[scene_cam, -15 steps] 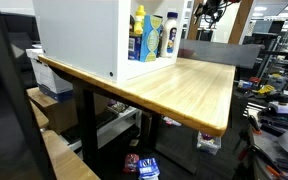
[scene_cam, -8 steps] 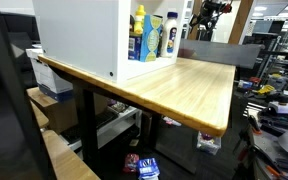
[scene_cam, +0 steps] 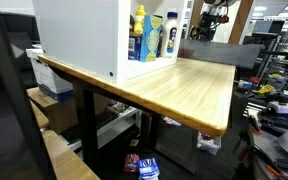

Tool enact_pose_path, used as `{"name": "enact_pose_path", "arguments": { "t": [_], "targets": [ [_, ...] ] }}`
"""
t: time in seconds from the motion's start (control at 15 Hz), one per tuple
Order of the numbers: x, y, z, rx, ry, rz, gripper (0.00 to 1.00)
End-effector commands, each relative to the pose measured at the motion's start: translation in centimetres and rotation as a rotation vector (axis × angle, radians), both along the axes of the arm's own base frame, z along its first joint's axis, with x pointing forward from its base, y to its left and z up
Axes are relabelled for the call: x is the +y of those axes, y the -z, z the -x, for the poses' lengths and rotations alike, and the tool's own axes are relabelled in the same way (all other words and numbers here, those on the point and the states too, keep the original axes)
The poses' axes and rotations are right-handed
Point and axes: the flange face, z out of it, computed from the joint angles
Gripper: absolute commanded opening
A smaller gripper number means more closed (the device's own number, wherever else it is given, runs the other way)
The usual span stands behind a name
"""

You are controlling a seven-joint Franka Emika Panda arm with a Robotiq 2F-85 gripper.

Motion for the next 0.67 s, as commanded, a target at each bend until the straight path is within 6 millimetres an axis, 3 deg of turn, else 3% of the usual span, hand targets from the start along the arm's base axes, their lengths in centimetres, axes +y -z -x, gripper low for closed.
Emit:
{"name": "enact_pose_path", "arguments": {
  "t": [0.0, 0.6],
  "targets": [
    [-1.3, 0.9, 0.2, -0.004, -0.018, -0.029, 1.0],
    [-2.8, 2.6, 0.3, -0.015, 0.036, -0.112, 1.0]
  ]
}}
